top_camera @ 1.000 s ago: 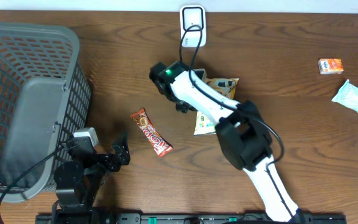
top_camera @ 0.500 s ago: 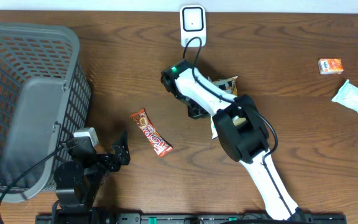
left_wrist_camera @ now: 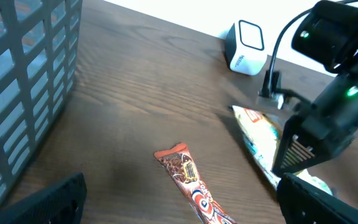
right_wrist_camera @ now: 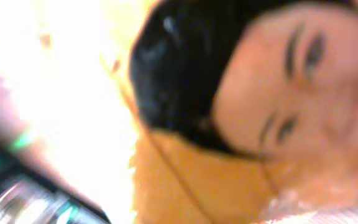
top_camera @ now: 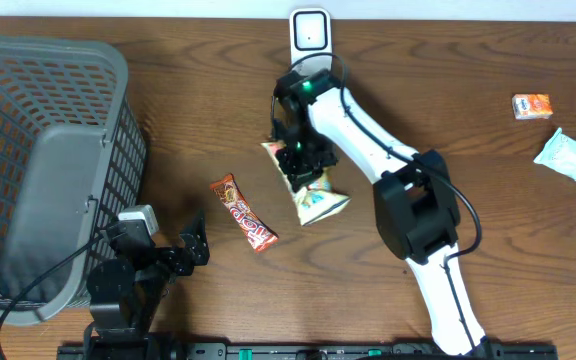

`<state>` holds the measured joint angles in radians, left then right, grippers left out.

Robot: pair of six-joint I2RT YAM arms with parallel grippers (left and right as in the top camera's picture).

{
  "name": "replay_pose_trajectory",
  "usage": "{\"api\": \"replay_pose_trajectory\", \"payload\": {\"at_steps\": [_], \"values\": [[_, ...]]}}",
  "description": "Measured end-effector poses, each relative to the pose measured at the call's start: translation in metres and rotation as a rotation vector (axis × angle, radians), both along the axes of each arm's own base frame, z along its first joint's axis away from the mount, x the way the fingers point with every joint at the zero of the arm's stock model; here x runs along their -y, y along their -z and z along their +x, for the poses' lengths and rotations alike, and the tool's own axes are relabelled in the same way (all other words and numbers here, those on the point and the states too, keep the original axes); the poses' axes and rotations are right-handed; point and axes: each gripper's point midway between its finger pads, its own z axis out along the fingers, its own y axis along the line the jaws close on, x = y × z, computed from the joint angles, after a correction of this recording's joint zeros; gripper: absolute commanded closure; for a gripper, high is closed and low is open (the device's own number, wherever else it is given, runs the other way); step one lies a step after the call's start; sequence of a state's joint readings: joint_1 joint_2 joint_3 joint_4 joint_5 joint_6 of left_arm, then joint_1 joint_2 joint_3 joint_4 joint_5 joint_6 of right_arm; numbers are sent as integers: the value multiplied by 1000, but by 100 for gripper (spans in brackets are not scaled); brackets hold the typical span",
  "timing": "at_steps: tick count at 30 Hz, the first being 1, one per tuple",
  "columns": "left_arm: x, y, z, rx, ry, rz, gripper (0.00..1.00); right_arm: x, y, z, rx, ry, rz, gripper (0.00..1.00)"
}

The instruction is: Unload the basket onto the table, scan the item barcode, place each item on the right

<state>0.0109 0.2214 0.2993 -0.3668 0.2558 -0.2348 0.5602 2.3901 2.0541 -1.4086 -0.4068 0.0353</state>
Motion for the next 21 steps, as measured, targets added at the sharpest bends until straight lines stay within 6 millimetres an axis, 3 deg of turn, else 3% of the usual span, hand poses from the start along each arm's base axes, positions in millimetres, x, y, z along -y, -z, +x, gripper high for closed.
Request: {"api": "replay_pose_trajectory", "payload": {"at_steps": [3,8,21], "values": [[0,0,0,-1,0,0,2,-18,-18,-4,-67,-35,224,99],[0,0,0,0,0,0,2,-29,-43,-2,-111,-61,521,99],[0,0,0,0,0,0,2,-45,-84,-9,-92,-130,1003,99]]}}
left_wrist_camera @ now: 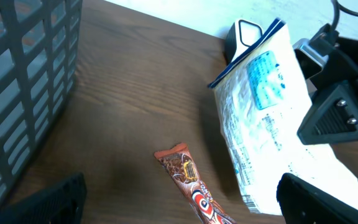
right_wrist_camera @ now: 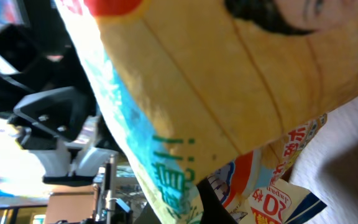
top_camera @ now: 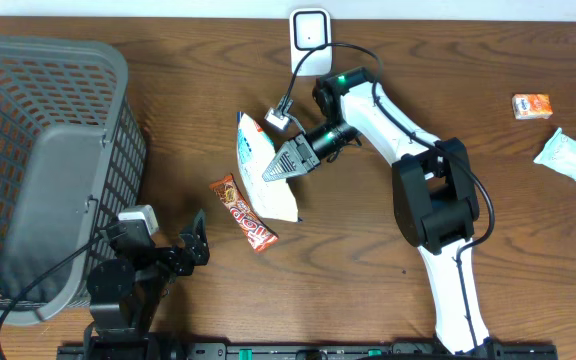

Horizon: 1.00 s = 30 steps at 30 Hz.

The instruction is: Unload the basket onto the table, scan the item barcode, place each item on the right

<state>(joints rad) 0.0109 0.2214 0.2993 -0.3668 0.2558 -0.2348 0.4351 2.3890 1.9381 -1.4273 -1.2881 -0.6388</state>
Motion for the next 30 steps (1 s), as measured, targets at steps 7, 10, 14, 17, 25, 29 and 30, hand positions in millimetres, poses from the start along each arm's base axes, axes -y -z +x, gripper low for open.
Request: {"api": "replay_pose_trajectory", "payload": {"at_steps": [7,10,14,17,25,29,30], "values": [[0,0,0,0,0,0,2,-2,-26,-9,-18,13,154,99],[0,0,0,0,0,0,2,0,-35,-13,-14,17,196,99],[0,0,0,0,0,0,2,0,-40,-14,-70,38,192,99],[0,0,0,0,0,0,2,1,-42,-12,-170,64,145,99],[0,0,0,-1,0,0,2,16,-41,3,-512,175,-34,99],[0,0,0,0,0,0,2,29,-39,14,-648,233,-111,99],[0,0,0,0,0,0,2,33,-39,17,-670,248,-121,99]]}}
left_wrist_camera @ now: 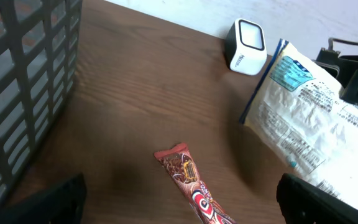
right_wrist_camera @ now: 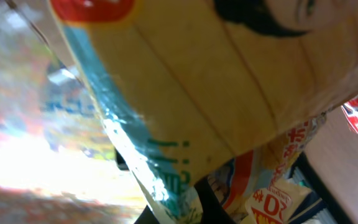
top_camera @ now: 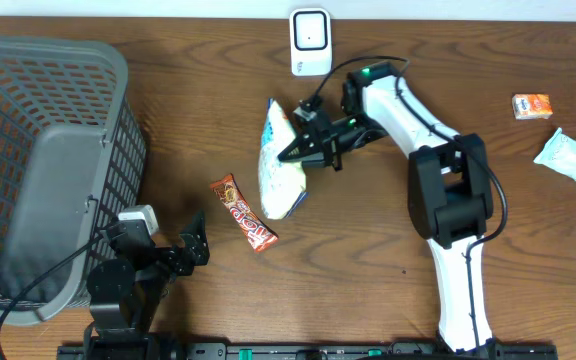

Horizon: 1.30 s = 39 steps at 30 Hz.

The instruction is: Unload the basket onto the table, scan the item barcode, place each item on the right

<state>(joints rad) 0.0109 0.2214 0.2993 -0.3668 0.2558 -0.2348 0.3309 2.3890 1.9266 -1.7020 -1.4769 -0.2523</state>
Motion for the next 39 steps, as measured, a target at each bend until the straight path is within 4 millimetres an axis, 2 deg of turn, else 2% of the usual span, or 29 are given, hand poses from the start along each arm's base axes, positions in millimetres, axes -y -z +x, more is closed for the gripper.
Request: {"api": "replay_pose_trajectory", "payload": {"at_steps": [5,9,14,19,21,24,27,29,32,34,36,38,39], "values": [[0,0,0,0,0,0,2,15,2,11,-54,39,-34,99],[0,0,0,0,0,0,2,26,9,14,-31,37,-71,98],[0,0,0,0,0,0,2,50,36,7,108,-55,-187,98],[0,0,0,0,0,0,2,73,56,5,171,-129,-319,98],[0,0,0,0,0,0,2,83,65,14,213,-150,-432,98],[0,0,0,0,0,0,2,106,80,34,243,-146,-719,98],[0,0,0,0,0,0,2,126,86,47,236,-105,-993,98],[0,0,0,0,0,0,2,126,89,56,271,-75,-1096,98],[0,0,0,-1,0,0,2,112,97,66,337,-29,-1228,99],[0,0,0,0,0,0,2,105,101,64,359,-8,-1334,89],[0,0,0,0,0,0,2,95,104,60,395,4,-1426,64],[0,0,0,0,0,0,2,82,106,52,431,-2,-1477,56],[0,0,0,0,0,0,2,76,106,49,446,-7,-1492,46]]}}
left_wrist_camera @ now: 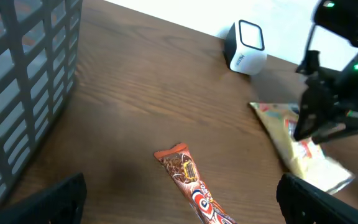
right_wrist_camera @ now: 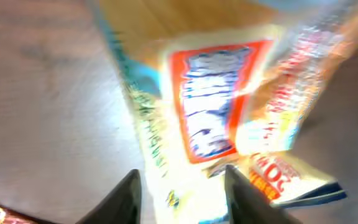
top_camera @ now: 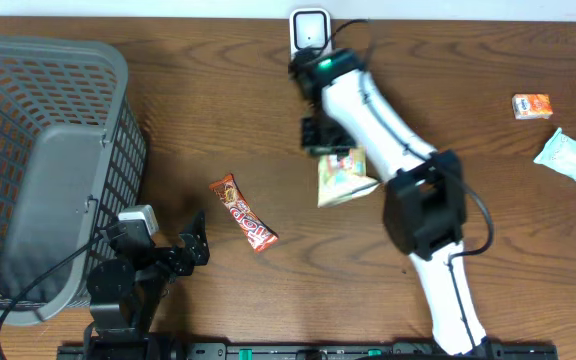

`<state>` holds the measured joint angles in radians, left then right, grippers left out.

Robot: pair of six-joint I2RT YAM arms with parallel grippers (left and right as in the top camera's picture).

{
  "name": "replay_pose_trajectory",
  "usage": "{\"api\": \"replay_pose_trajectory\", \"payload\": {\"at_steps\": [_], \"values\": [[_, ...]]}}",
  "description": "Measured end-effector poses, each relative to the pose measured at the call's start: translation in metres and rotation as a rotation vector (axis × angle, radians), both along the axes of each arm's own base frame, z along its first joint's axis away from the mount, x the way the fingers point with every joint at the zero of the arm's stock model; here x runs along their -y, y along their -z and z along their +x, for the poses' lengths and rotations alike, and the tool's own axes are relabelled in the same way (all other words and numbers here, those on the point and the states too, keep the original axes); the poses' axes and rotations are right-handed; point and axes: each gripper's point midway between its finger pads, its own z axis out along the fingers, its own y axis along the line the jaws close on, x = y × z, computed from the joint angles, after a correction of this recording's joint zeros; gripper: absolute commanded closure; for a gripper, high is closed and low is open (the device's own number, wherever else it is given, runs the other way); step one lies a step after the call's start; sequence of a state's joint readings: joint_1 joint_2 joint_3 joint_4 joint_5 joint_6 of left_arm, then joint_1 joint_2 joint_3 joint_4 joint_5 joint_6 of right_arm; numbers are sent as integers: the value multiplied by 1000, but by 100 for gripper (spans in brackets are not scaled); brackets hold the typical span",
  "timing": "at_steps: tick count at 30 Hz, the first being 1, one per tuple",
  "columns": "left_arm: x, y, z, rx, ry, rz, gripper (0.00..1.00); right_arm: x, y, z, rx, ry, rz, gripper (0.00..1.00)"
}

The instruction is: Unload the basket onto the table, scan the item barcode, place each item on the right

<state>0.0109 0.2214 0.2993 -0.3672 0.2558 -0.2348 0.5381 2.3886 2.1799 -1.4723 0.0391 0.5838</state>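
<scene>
The snack bag [top_camera: 343, 175], yellow and white with red print, lies flat on the wooden table, also seen as the bag [left_wrist_camera: 297, 149] in the left wrist view. My right gripper [top_camera: 318, 135] hovers at the bag's far end, and the right wrist view shows this gripper [right_wrist_camera: 180, 173] open, its fingers spread over the blurred bag [right_wrist_camera: 210, 118]. The white barcode scanner [top_camera: 309, 30] stands at the table's far edge, just beyond that gripper. My left gripper [left_wrist_camera: 179, 205] rests open at the near left, holding nothing.
A red-brown candy bar [top_camera: 243, 212] lies left of the bag. A grey mesh basket [top_camera: 38, 160] fills the left side. A small orange packet [top_camera: 532, 106] and a white-green packet [top_camera: 570, 157] lie at the far right.
The right gripper held the bag raised on edge, left of centre below the scanner. Now the bag lies flat on the table further right and the gripper is open above its far end.
First the right gripper was down on the bag lying on the table. Then it held the bag lifted and turned, its printed back showing, near the scanner, at two different tilts. Now the bag is back on the table and released. The left arm stayed still.
</scene>
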Motion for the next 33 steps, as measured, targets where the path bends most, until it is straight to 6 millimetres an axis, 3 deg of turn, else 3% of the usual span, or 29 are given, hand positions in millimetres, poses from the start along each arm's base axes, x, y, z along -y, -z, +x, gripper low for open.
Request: {"api": "replay_pose_trajectory", "payload": {"at_steps": [3,4,6,7,12,17,24,31,33], "values": [[0,0,0,0,0,0,2,-19,-3,-16,11,-43,-43,41],[0,0,0,0,0,0,2,-22,-6,-21,7,-53,-55,50],[0,0,0,0,0,0,2,-25,-15,-28,4,-59,-71,87],[0,0,0,0,0,0,2,-24,-21,-29,6,-61,-80,99],[0,0,0,0,0,0,2,-3,-48,-21,39,-31,-139,98],[0,0,0,0,0,0,2,29,-44,-9,32,37,-181,99],[0,0,0,0,0,0,2,85,-8,-26,-132,151,-273,98],[0,0,0,0,0,0,2,87,58,-56,-208,147,-278,99],[0,0,0,0,0,0,2,91,62,-67,-234,138,-299,99]]}}
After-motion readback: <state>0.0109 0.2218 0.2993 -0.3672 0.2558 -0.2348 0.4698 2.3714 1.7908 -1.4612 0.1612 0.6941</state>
